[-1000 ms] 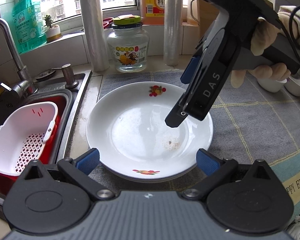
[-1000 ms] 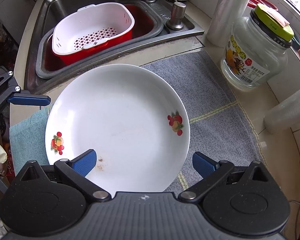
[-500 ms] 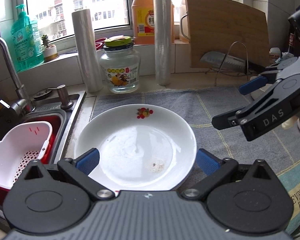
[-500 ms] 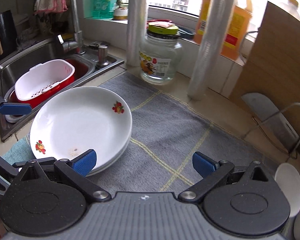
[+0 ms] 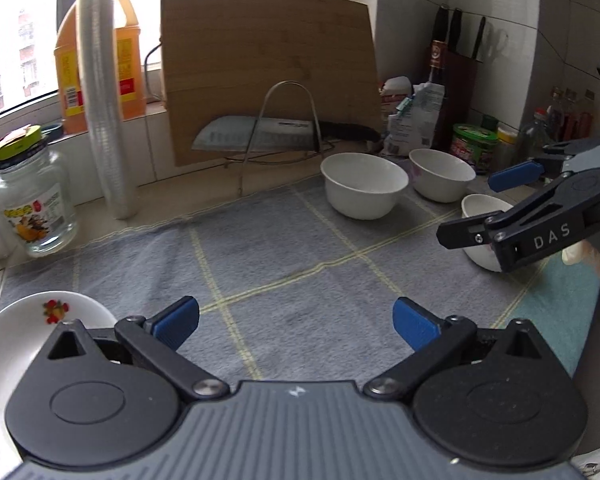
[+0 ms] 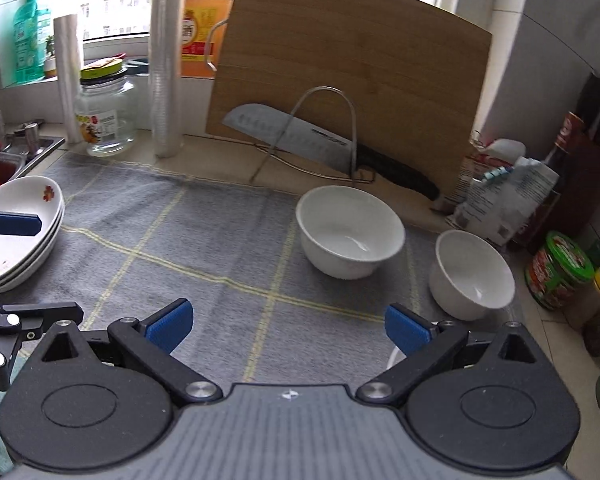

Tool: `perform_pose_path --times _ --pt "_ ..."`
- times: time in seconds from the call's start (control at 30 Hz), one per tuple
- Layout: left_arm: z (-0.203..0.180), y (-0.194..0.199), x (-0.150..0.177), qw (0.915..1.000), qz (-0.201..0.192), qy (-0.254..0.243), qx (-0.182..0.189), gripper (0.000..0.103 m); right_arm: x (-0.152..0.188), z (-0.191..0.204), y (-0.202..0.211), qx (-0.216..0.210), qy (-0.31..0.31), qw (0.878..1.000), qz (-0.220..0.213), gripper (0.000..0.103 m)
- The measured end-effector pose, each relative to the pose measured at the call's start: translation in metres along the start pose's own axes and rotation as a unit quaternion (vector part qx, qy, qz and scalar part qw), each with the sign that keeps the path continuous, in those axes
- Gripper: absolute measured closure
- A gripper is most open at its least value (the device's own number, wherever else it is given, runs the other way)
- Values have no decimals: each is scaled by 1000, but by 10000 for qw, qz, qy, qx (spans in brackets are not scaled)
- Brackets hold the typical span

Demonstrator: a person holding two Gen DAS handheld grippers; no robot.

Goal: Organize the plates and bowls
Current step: 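Move the right tool to the pink-print white bowl on the towel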

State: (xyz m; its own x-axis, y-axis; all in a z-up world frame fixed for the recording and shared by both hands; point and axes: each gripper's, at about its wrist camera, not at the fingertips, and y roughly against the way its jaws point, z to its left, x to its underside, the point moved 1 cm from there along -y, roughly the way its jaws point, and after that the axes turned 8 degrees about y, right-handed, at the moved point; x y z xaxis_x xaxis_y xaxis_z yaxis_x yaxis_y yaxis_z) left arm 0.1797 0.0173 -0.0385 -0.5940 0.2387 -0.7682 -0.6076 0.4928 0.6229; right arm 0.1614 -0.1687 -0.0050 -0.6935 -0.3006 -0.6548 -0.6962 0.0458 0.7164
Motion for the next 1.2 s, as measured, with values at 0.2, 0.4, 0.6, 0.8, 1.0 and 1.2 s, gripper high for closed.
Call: perform_pose_path --times 0.2,0.4,0.6,0.8,1.0,1.2 --pt "-59 -30 0 9989 227 -202 348 1 41 -54 6 106 -375 9992 74 0" --pt "-115 -66 7 9962 563 -392 537 1 70 -101 8 91 -449 9988 156 0" --pt "-157 -100 12 9933 857 -486 610 1 88 -140 2 -123 -480 9984 279 0" --pt "-184 -118 12 9928 899 -528 597 1 100 -160 -4 -430 -406 9977 342 0" --pt "-200 -133 16 9931 846 -728 368 1 102 -171 -12 -682 -325 9966 335 0" --pt "-203 -140 13 9962 663 -534 184 0 102 -177 -19 -914 -292 9948 337 0"
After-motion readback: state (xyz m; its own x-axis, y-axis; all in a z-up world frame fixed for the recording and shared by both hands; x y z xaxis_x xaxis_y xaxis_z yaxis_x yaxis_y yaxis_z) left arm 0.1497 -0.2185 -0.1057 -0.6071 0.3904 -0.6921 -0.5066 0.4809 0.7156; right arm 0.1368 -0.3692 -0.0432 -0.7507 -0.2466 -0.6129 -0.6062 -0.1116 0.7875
